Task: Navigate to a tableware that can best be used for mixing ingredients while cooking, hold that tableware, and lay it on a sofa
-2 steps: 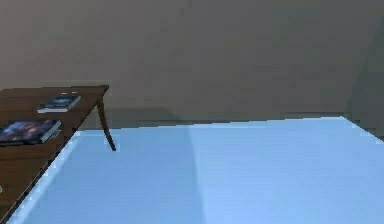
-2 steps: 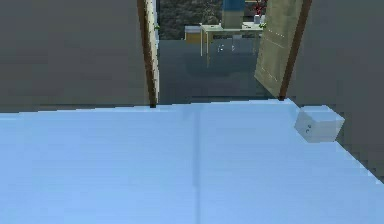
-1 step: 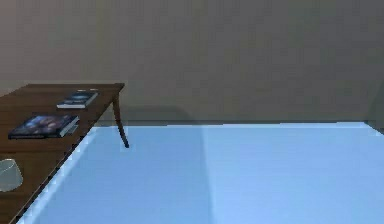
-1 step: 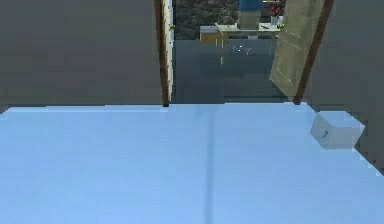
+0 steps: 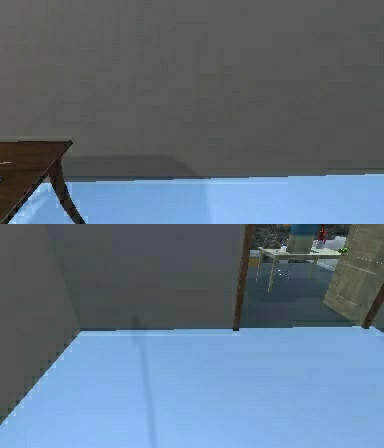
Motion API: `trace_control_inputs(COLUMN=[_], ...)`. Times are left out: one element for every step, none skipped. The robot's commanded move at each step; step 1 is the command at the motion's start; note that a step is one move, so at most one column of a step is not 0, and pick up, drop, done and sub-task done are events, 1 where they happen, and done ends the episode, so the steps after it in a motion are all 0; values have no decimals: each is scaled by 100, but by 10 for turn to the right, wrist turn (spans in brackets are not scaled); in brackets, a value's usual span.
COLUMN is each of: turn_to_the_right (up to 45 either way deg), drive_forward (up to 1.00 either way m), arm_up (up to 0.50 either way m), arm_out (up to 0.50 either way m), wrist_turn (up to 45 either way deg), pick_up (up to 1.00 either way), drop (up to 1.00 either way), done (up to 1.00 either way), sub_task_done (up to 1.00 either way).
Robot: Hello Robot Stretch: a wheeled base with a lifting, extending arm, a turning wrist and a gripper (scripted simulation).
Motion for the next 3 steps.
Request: trace_control_inputs(turn_to_the_right=[0,-450,-330], drive_forward=[40,0,0], arm_up=[0,0,0], arm_out=[0,0,0], wrist_turn=[0,0,0], pick_up=[0,0,0], drop=[0,0,0], done=[0,0,0], sub_task_done=[0,0,0])
